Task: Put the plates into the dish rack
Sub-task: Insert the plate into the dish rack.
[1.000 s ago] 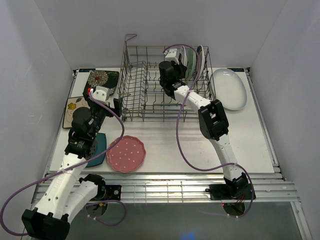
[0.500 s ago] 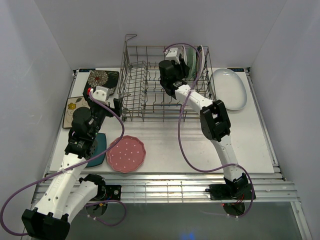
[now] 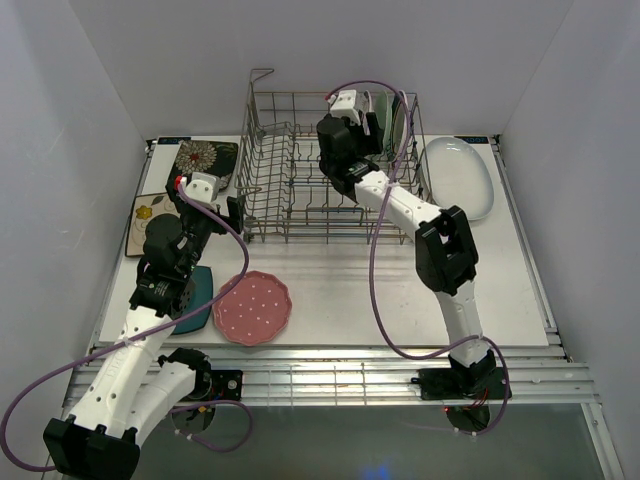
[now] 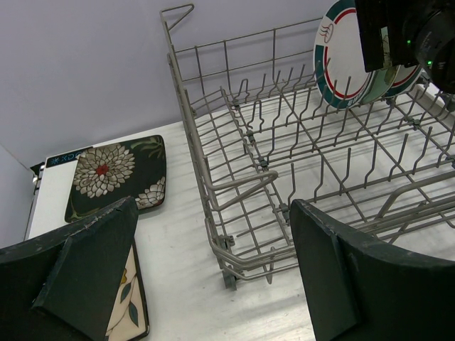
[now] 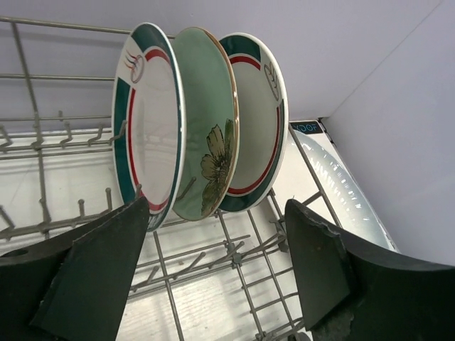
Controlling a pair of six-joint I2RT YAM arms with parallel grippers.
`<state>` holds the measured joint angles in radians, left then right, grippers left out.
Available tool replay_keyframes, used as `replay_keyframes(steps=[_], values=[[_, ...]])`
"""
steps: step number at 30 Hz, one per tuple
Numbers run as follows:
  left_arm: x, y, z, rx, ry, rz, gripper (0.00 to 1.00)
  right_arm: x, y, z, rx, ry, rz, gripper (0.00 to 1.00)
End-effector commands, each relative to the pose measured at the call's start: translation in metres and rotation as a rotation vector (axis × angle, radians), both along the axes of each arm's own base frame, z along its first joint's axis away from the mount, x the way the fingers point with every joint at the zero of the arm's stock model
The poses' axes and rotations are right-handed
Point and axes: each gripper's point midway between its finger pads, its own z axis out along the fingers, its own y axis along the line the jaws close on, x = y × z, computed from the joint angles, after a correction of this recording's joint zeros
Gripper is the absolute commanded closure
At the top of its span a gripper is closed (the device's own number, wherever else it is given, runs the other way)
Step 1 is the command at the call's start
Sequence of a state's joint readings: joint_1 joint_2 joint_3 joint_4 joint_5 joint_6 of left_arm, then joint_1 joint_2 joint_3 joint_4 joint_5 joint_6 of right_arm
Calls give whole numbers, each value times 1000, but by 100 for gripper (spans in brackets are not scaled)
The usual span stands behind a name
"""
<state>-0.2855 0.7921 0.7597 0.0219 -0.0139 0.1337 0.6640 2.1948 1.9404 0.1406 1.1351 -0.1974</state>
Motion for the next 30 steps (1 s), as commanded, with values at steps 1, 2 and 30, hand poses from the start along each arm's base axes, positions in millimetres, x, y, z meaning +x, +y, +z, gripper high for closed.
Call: replay_keyframes(steps=[1, 2, 30], values=[[-1, -3, -3, -5, 5, -14, 2, -16, 2, 43, 117, -80, 38, 17], [-2, -3, -2, -5, 3, -14, 2, -19, 6, 39, 120, -67, 60, 15], [22, 27, -18, 47, -11, 175, 2, -134, 31, 59, 535, -26, 434, 10]])
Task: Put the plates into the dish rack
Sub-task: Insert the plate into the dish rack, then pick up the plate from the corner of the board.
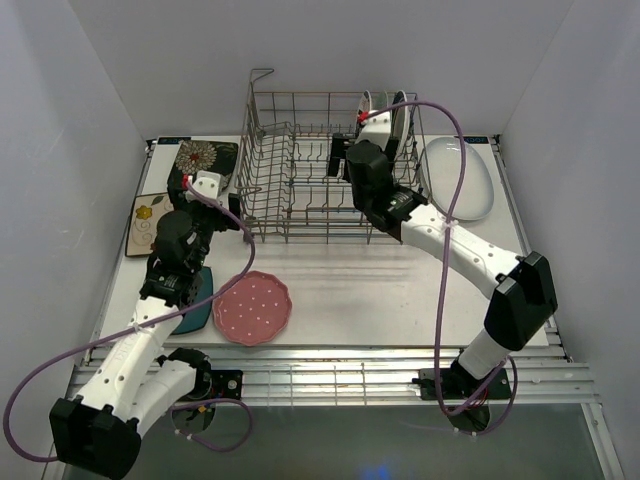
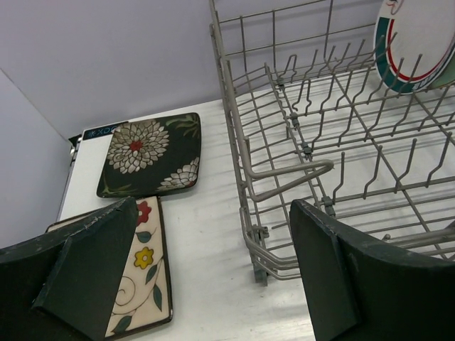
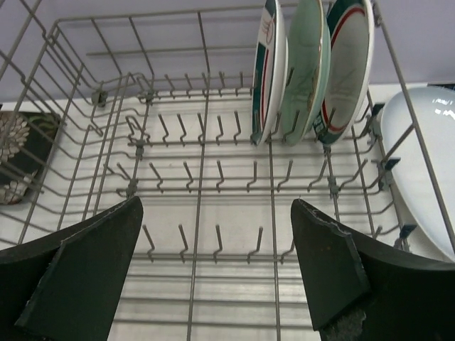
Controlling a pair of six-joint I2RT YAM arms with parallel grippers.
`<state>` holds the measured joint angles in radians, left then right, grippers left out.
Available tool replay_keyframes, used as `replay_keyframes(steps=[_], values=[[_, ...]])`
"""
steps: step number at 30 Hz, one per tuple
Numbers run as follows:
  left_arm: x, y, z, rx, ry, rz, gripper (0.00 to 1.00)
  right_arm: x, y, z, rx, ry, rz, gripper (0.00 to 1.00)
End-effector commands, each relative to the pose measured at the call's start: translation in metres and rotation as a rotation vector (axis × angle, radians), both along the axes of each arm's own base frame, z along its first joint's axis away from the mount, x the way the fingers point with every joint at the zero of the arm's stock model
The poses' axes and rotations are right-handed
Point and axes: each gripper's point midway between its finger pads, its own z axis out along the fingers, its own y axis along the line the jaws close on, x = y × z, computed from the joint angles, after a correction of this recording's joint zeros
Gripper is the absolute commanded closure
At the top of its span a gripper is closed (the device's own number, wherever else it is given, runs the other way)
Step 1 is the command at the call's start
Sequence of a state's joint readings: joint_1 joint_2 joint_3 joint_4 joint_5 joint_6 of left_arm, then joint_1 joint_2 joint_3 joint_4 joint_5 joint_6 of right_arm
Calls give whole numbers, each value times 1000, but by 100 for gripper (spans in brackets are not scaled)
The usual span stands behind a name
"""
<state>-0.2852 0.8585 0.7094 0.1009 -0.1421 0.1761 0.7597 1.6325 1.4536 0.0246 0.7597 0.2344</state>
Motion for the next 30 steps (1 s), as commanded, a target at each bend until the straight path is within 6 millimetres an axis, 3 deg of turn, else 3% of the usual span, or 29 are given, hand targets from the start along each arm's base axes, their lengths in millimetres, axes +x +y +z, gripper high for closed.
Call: replay_keyframes(steps=[1, 3, 6, 14, 19, 21, 23, 30], values=[[5, 7, 6, 3, -33, 45, 2, -20, -6, 12, 116, -29, 25, 10], [7, 10, 5, 0, -31, 57, 2, -35, -17, -3, 118, -32, 43, 10], [12, 17, 1, -3, -22, 72, 2, -53, -24, -9, 122, -65, 89, 10], [23, 42, -3, -50, 7, 86, 2, -89, -18, -28, 121, -51, 190, 10], [24, 58, -3, -85, 17, 84, 2, -100, -13, -27, 138, -71, 219, 10], [25, 54, -5, -91, 27, 52, 2, -102, -14, -28, 137, -63, 212, 10], [27, 70, -6, -99, 34, 82, 2, -104, -12, -31, 129, -55, 224, 10], [36, 87, -16, -124, 87, 48, 2, -106, -10, -30, 118, -55, 238, 10]])
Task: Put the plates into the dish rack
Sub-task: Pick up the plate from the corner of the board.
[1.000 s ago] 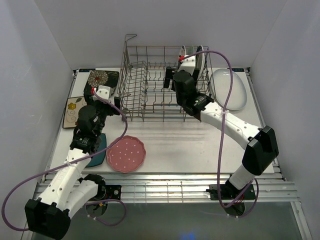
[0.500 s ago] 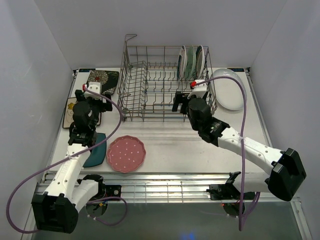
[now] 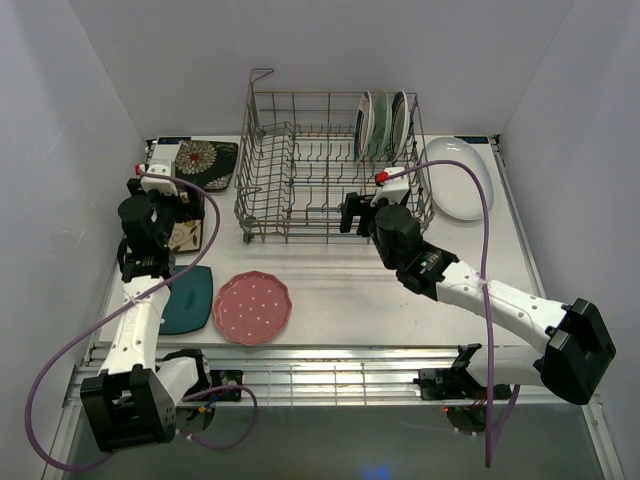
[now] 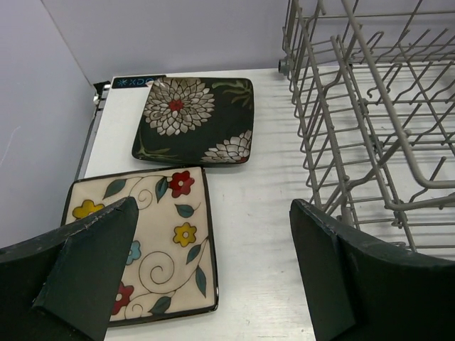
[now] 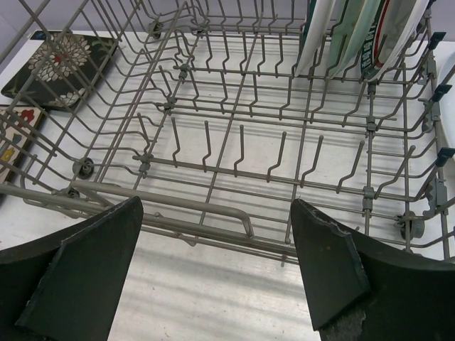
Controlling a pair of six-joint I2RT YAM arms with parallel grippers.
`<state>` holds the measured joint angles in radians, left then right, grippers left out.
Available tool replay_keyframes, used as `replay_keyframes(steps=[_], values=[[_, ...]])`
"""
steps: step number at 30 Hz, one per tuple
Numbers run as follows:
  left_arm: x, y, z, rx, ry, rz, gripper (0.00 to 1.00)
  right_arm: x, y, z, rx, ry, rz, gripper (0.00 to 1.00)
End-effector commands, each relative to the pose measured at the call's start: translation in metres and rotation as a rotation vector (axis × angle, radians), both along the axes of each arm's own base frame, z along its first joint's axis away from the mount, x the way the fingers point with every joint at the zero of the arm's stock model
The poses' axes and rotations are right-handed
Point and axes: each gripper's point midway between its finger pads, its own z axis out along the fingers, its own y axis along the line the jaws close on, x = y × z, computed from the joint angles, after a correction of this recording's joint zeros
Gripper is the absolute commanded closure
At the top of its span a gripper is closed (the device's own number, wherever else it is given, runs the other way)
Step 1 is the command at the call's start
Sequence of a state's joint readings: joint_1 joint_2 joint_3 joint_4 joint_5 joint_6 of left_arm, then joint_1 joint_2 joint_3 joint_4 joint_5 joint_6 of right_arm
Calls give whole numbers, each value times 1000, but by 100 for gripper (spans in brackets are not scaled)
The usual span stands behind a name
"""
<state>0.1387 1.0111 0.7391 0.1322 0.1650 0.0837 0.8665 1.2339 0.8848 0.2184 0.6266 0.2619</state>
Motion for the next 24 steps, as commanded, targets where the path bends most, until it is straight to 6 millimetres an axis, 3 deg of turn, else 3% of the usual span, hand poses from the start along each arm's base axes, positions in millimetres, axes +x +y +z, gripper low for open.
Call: replay_keyframes(steps=[1, 10, 24], values=[[4, 1, 9, -30, -3, -60, 2, -2, -1, 24, 61, -54, -8, 10], [23, 15, -11, 2, 57, -69, 2, -11, -7, 29, 76, -84, 20, 10], [40, 34, -84, 16, 246, -4, 2, -6, -11, 21, 32, -38, -30, 10]])
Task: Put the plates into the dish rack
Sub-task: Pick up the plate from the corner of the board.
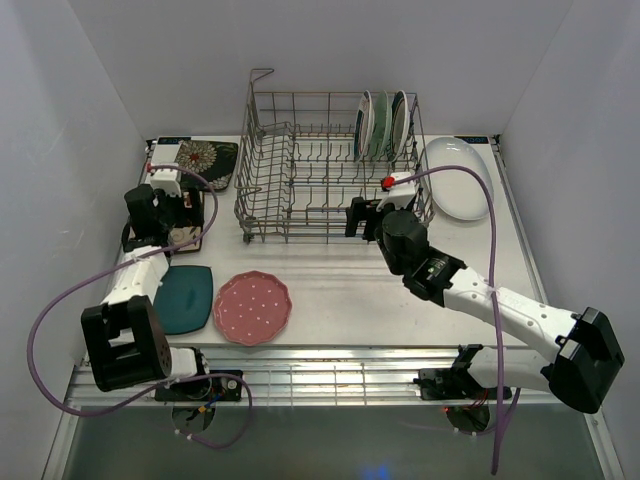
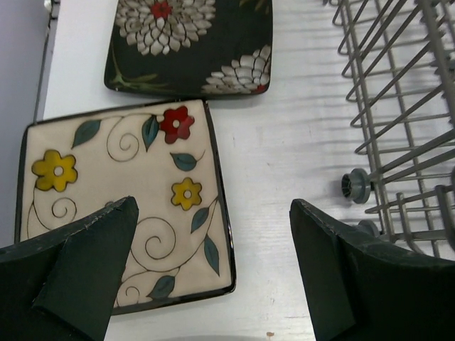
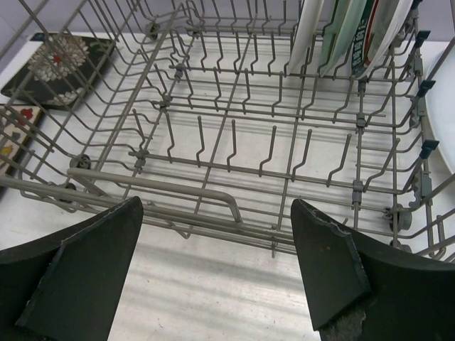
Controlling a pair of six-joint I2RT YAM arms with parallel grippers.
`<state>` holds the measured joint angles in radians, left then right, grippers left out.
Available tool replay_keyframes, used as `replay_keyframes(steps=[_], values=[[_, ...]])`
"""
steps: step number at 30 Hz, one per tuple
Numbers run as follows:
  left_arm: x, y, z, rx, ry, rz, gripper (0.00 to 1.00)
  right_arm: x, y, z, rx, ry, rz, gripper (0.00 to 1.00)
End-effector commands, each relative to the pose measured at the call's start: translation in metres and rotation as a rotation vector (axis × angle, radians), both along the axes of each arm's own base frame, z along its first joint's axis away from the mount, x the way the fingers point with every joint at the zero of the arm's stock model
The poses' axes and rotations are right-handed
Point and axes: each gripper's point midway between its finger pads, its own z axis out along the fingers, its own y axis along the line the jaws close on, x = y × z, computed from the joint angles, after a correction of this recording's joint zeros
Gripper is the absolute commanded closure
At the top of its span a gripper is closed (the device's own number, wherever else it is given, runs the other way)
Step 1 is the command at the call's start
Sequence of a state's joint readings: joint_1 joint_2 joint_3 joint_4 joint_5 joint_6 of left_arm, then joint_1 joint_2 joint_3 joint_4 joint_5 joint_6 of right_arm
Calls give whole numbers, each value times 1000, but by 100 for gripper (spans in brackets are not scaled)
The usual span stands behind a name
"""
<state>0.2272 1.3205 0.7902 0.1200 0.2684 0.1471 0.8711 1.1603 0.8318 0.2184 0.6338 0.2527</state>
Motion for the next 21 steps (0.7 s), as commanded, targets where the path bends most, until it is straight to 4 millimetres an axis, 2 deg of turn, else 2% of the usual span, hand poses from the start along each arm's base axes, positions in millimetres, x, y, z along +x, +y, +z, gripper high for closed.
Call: replay_keyframes(steps=[1, 6, 11, 15, 21], values=[[8, 9, 0, 29, 10, 26, 2, 6, 3, 14, 18, -7, -30, 10], [15, 9, -35, 78, 113, 59, 2, 7, 8, 13, 20, 4, -18, 10], [20, 18, -68, 174, 213, 138, 2, 6, 12, 15, 35, 5, 4, 10], [22, 11, -83, 195, 262, 127, 2, 5, 12, 13, 38, 10, 8, 10], [25, 21, -103, 309, 318, 196, 2, 3, 11, 15, 46, 5, 12, 10]])
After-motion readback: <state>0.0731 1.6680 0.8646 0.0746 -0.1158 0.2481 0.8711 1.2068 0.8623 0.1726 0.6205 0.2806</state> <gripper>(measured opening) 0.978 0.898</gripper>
